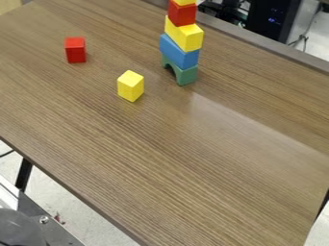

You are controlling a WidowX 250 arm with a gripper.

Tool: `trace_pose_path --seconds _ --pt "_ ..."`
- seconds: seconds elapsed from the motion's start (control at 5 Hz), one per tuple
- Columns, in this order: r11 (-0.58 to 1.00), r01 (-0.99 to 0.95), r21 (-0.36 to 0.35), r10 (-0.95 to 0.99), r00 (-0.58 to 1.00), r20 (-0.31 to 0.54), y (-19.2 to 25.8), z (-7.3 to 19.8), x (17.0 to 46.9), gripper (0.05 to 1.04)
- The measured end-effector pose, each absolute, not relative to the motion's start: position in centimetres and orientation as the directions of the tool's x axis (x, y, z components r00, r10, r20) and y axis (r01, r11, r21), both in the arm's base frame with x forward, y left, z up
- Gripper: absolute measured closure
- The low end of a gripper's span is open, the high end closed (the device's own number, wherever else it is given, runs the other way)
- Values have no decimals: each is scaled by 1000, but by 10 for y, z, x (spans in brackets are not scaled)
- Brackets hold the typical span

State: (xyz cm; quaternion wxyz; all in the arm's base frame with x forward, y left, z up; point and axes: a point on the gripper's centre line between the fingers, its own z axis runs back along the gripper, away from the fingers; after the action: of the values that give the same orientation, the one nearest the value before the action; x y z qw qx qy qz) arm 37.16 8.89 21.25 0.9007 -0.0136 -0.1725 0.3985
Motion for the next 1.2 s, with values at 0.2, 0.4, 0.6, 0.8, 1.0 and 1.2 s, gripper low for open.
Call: trace_pose_path --seconds 0.2,0.4,0.6,0.8,1.0,1.2 --pt "694 -704 -151 713 642 283 86 204 381 84" --pt "698 -706 -120 708 656 262 83 195 390 84" --pt "707 -698 -115 701 669 248 76 188 395 84" --pt "705 -699 -121 703 665 253 76 190 397 84" --pt "703 -702 -112 705 668 239 77 184 398 84" --pt "682 -723 -110 726 650 226 76 181 398 84"
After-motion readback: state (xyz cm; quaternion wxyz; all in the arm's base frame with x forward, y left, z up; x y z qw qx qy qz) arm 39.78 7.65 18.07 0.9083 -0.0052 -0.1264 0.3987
